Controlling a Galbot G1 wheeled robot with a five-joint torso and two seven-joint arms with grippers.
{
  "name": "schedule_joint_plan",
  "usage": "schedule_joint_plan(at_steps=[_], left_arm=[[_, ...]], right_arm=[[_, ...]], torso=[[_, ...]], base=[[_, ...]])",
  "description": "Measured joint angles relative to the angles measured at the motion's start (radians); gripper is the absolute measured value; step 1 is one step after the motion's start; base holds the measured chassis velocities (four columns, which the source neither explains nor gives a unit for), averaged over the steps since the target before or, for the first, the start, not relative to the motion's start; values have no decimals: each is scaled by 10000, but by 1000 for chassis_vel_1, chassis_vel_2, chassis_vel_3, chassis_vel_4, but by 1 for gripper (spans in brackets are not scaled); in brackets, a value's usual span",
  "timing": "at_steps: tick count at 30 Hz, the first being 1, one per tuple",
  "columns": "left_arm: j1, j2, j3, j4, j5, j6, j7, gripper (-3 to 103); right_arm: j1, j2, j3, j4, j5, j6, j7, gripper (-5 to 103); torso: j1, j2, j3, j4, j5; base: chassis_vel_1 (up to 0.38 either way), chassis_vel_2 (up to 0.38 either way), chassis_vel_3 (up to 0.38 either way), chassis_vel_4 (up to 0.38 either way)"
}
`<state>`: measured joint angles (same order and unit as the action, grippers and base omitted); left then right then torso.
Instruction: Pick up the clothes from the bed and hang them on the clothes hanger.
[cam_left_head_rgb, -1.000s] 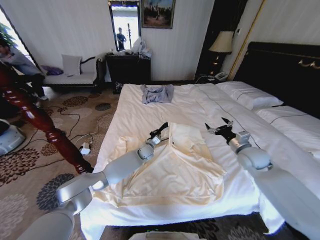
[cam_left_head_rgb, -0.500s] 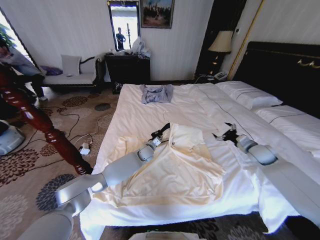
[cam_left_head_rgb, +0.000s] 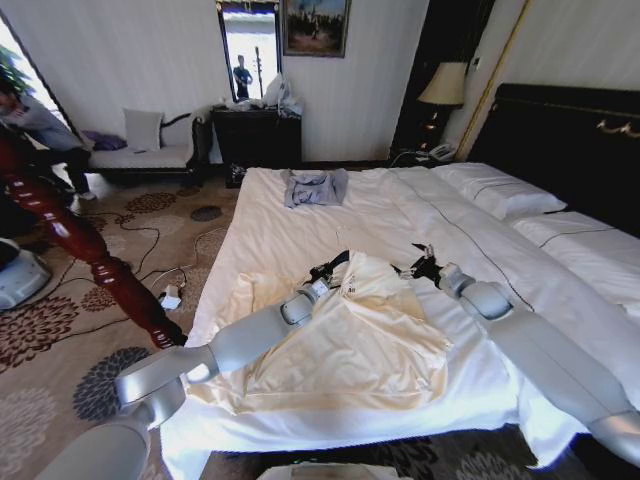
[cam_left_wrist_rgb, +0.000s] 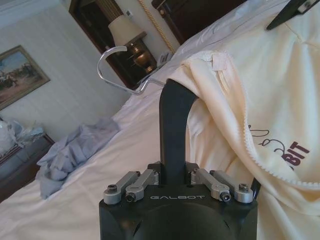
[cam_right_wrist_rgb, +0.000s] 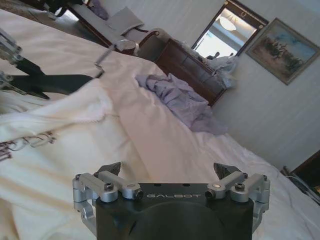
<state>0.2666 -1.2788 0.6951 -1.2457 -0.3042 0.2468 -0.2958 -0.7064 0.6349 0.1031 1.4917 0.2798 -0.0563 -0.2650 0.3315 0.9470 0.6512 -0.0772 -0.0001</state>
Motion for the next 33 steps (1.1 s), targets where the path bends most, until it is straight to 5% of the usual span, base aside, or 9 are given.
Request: schedule_joint_plan(at_steps=[18,33], left_arm=[[-114,92,394,-490,-54,41,-53,22],[-7,67,469,-496,104,58,-48,22]], right_arm=[[780,508,-1219,-858,-312,-188,193,100],[903,607,-1530,-778,-507,-180,419,50]], torso=[[-2,0,-1,1,0],[-2,0,-1,1,0]], base=[[0,0,0,0],[0,0,0,0]])
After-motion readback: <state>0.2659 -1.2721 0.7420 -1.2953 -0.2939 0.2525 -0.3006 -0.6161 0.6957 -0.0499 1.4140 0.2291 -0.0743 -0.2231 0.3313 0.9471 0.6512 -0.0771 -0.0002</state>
